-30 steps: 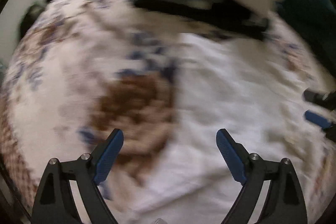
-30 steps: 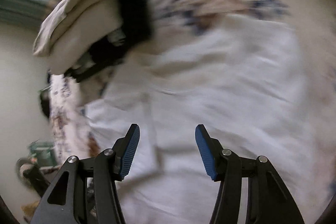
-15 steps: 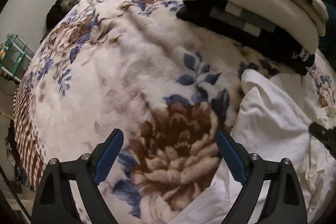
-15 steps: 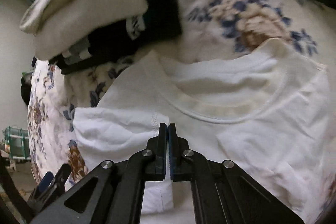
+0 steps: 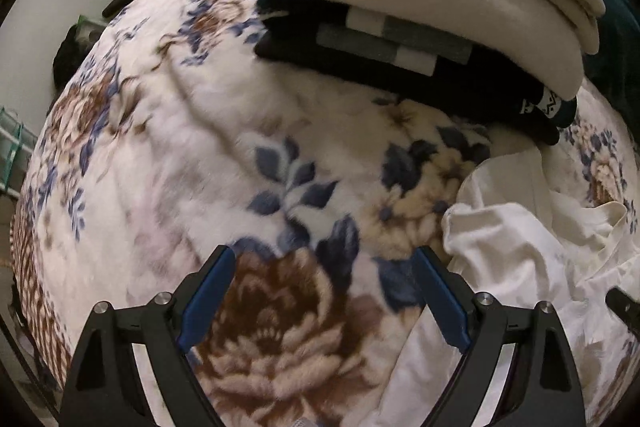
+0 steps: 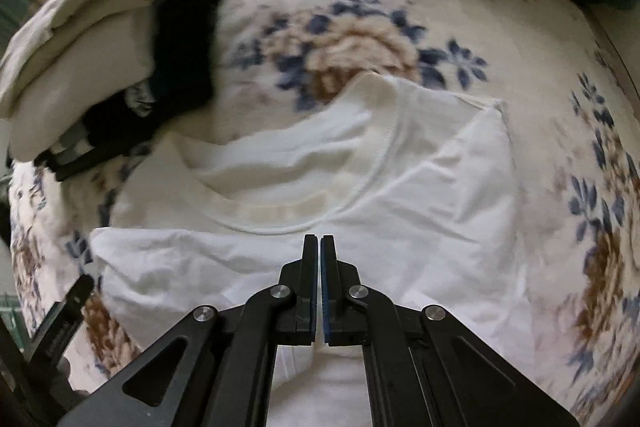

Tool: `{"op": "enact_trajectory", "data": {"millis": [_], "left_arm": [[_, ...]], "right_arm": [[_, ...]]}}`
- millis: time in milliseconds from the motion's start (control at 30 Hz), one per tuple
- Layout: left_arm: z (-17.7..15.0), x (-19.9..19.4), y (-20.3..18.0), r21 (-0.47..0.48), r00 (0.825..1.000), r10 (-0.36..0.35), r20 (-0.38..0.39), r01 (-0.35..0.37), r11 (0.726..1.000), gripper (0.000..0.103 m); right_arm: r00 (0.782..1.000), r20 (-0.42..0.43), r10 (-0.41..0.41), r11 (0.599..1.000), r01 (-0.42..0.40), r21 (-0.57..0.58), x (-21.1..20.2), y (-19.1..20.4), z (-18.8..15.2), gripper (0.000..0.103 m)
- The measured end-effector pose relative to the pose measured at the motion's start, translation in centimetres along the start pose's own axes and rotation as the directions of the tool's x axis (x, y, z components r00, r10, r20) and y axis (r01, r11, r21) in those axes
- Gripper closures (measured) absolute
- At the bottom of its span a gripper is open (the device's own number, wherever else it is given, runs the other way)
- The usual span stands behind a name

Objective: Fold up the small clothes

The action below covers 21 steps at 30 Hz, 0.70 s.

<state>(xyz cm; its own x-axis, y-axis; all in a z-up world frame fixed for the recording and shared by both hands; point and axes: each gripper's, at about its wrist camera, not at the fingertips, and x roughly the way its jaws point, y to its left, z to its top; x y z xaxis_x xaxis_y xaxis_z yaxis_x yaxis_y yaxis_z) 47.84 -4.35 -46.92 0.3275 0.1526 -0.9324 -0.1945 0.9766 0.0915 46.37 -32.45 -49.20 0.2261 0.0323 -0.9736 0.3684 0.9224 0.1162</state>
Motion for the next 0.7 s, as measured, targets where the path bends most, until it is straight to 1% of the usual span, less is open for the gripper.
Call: {"op": "enact_trajectory", "data": {"millis": [33, 67, 100, 133, 167, 200, 233, 300, 333, 367, 400, 433, 500, 567, 600, 633, 667, 700], "left_arm": [[0.2, 0.1, -0.2, 0.004, 1.000, -0.004, 0.000, 0.004, 1.000, 0.013], [0.3, 0.1, -0.4, 0.009, 1.000, -0.012, 0.002, 0.012, 1.000, 0.013], [0.5, 0.1, -0.6, 0.019, 1.000, -0.014, 0.007, 0.014, 1.000, 0.013], [0.6, 0.3, -1.0, 0.035, 1.000, -0.002, 0.015, 0.002, 0.999, 0.013], [0.6, 0.5, -1.3, 0.045, 1.000, 0.004, 0.019, -0.004, 0.999, 0.013], [0.8, 1.1, -1.7, 0.062, 1.000, 0.009, 0.018, -0.010, 0.998, 0.013], [1.0, 1.8, -2.1, 0.076, 1.000, 0.020, 0.010, -0.020, 0.997, 0.013], [1.7, 4.1, -3.2, 0.118, 0.998, 0.054, -0.022, -0.051, 0.992, 0.013], [2.1, 5.6, -3.7, 0.146, 0.996, 0.085, -0.040, -0.078, 0.986, 0.013], [2.2, 6.5, -3.9, 0.160, 0.994, 0.096, -0.053, -0.086, 0.983, 0.011], [2.5, 7.4, -4.1, 0.175, 0.993, 0.101, -0.066, -0.088, 0.981, 0.007], [2.8, 7.7, -4.1, 0.180, 0.993, 0.100, -0.068, -0.087, 0.980, 0.005], [3.3, 7.1, -3.8, 0.178, 0.995, 0.090, -0.053, -0.079, 0.981, 0.004], [3.3, 5.8, -3.4, 0.183, 0.996, 0.090, -0.027, -0.083, 0.980, 0.004], [3.3, 5.0, -3.2, 0.182, 0.996, 0.085, -0.015, -0.081, 0.980, 0.004], [3.2, 4.3, -3.0, 0.182, 0.997, 0.079, -0.005, -0.077, 0.980, 0.004], [2.9, 3.1, -2.6, 0.184, 0.998, 0.070, 0.006, -0.070, 0.981, 0.004], [2.7, 2.2, -2.4, 0.186, 0.998, 0.065, 0.015, -0.067, 0.980, 0.004]], "right_arm": [[0.998, -0.063, -0.008, 1.000, 0.008, 0.007, 0.9, -0.4, 0.2, 0.101], [0.995, -0.102, 0.021, 0.999, -0.017, 0.041, 1.4, -1.0, 0.2, 0.101], [0.990, -0.119, 0.073, 0.994, -0.063, 0.086, 1.5, -1.8, 0.3, 0.100], [0.985, -0.122, 0.126, 0.985, -0.110, 0.132, 1.5, -2.6, 0.3, 0.093], [0.985, -0.119, 0.128, 0.983, -0.110, 0.149, 1.3, -3.2, 0.3, 0.086], [0.985, -0.109, 0.130, 0.981, -0.111, 0.160, 1.1, -3.6, 0.3, 0.069], [0.983, -0.096, 0.158, 0.975, -0.140, 0.172, 0.9, -4.0, 0.2, 0.061], [0.976, -0.092, 0.196, 0.966, -0.177, 0.187, 1.1, -4.2, -0.1, 0.060], [0.974, -0.101, 0.204, 0.966, -0.183, 0.184, 1.3, -4.2, -0.2, 0.060], [0.972, -0.111, 0.206, 0.967, -0.185, 0.174, 1.5, -3.9, -0.4, 0.060], [0.972, -0.115, 0.206, 0.969, -0.186, 0.161, 1.8, -3.5, -0.6, 0.060], [0.972, -0.114, 0.204, 0.973, -0.188, 0.137, 2.0, -3.0, -0.8, 0.060], [0.978, -0.103, 0.182, 0.982, -0.175, 0.072, 2.2, -1.6, -1.2, 0.060], [0.990, -0.106, 0.091, 0.994, -0.096, -0.046, 3.3, -0.1, -1.7, 0.060], [0.991, -0.128, 0.033, 0.995, -0.044, -0.085, 4.2, 0.3, -1.7, 0.060], [0.987, -0.160, 0.012, 0.995, -0.027, -0.094, 5.0, 0.3, -1.8, 0.060], [0.985, -0.170, 0.038, 0.997, -0.050, -0.065, 4.9, -0.2, -1.6, 0.060], [0.981, -0.174, 0.081, 0.996, -0.086, -0.019, 4.2, -1.1, -1.4, 0.060]]}}
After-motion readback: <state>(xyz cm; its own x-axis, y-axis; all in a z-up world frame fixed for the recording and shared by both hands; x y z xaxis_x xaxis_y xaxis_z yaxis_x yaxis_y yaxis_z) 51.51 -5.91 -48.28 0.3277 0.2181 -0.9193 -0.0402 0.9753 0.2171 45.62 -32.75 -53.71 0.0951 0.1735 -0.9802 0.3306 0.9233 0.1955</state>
